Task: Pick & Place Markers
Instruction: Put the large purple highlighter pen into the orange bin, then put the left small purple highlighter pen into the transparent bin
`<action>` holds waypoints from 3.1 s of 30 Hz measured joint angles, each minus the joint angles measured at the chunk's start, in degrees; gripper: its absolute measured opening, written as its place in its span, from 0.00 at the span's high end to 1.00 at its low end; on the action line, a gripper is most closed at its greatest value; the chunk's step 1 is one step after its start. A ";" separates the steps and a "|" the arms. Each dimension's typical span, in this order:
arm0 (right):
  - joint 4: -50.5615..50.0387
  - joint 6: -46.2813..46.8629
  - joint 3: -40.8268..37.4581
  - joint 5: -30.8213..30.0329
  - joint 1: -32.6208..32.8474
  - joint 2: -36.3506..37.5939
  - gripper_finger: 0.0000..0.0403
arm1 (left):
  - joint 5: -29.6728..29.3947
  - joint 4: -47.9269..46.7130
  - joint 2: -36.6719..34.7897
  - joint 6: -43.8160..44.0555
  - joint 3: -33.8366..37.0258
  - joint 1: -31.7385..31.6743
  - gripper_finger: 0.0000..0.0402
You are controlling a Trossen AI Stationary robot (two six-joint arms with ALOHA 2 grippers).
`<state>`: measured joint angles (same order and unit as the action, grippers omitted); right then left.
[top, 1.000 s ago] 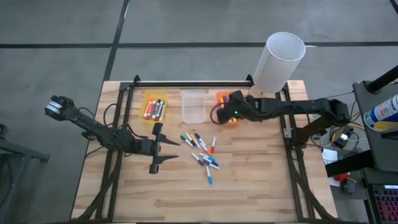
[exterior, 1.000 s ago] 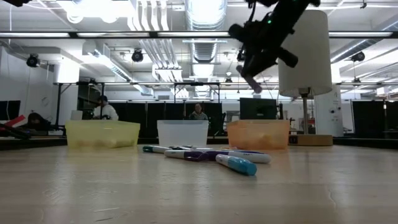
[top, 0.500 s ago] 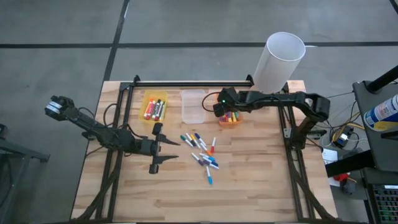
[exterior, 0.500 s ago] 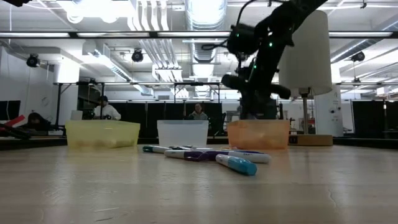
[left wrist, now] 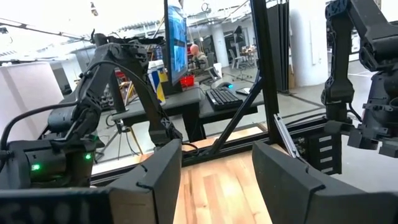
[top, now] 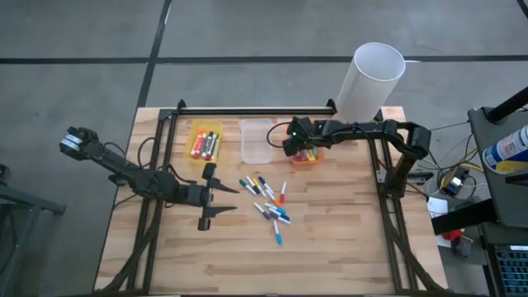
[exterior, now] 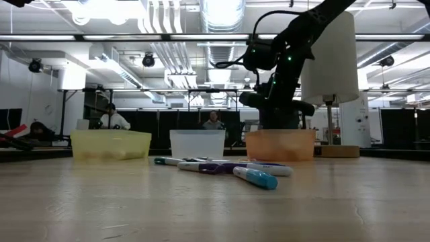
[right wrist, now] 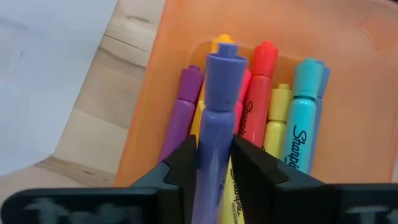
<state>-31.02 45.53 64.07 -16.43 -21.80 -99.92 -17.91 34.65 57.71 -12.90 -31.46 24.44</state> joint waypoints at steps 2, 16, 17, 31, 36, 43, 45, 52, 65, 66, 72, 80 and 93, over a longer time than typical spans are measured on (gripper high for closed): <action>-0.01 0.32 0.00 -0.02 0.00 0.02 0.74 | 0.00 0.00 0.00 0.35 0.00 -0.02 0.52; -0.41 -8.66 2.22 -0.04 6.11 3.05 0.61 | 0.00 0.37 0.00 1.91 0.00 -0.02 0.52; -0.71 -8.58 2.02 -0.04 7.18 3.70 0.63 | 0.00 0.37 0.00 2.17 0.00 -0.02 0.52; 19.70 -17.89 -10.93 -7.95 27.23 14.77 0.98 | -0.02 1.06 0.00 4.13 -0.02 -0.06 0.52; 37.76 -33.25 -23.60 -5.71 32.28 24.15 0.98 | -0.02 0.96 0.00 4.42 -0.02 -0.06 0.52; 41.82 -27.27 -34.56 -7.28 32.94 38.20 0.98 | -0.02 1.36 0.00 5.13 -0.11 -0.06 0.52; 41.42 -27.28 -37.31 -7.54 32.92 42.63 0.98 | -0.03 1.36 0.00 5.13 -0.11 -0.06 0.52; 45.67 -27.56 -46.78 -7.76 32.88 58.45 0.98 | -0.04 1.49 0.00 6.65 -0.11 -0.06 0.52; 46.32 -27.08 -57.89 -7.54 32.92 76.83 0.98 | -0.02 1.79 0.04 7.62 -0.11 -0.06 0.52; 46.25 -27.33 -58.23 -7.56 32.90 77.37 0.98 | -0.02 1.79 0.04 7.62 -0.11 -0.06 0.52; 46.27 -30.09 -59.06 -7.49 32.92 80.14 0.98 | -0.06 1.78 0.04 9.69 -0.11 -0.08 0.52; 46.28 -30.11 -59.41 -7.54 32.92 80.30 0.98 | -0.17 -0.22 0.90 14.47 -0.13 -0.13 0.52; 46.27 -30.11 -59.82 -7.54 32.92 80.28 0.98 | -0.20 -3.18 4.85 16.54 -0.15 -2.90 0.52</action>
<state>15.25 15.42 4.25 -23.97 11.11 -19.64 -18.11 31.47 62.56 3.64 -31.61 21.55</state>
